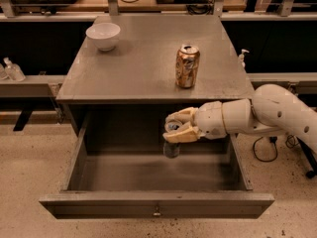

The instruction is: Place redbull can into top drawer

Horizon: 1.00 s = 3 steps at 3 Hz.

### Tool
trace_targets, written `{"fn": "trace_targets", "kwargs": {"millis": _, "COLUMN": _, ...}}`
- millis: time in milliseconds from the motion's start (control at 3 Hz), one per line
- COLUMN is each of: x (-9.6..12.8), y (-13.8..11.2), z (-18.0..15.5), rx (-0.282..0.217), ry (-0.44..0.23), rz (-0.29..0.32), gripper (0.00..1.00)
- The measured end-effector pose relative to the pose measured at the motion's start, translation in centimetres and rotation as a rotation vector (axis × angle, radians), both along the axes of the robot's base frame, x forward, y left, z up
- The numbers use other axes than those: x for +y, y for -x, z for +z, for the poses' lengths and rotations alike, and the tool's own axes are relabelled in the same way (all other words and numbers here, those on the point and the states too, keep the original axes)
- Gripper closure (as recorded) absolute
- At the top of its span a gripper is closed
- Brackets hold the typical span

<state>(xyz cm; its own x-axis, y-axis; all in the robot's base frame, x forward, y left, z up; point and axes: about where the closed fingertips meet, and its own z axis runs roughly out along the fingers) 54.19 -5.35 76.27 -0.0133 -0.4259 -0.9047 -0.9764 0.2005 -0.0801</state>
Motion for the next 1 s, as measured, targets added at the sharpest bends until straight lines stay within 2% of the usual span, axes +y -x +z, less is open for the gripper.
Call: {"fn": "trace_targets", "kwargs": {"millis": 1000, "x": 0.1, "y": 0.4, "z": -5.6, "rx": 0.022, "ry": 0.010, "rz": 0.062, "gripper": 1.00}}
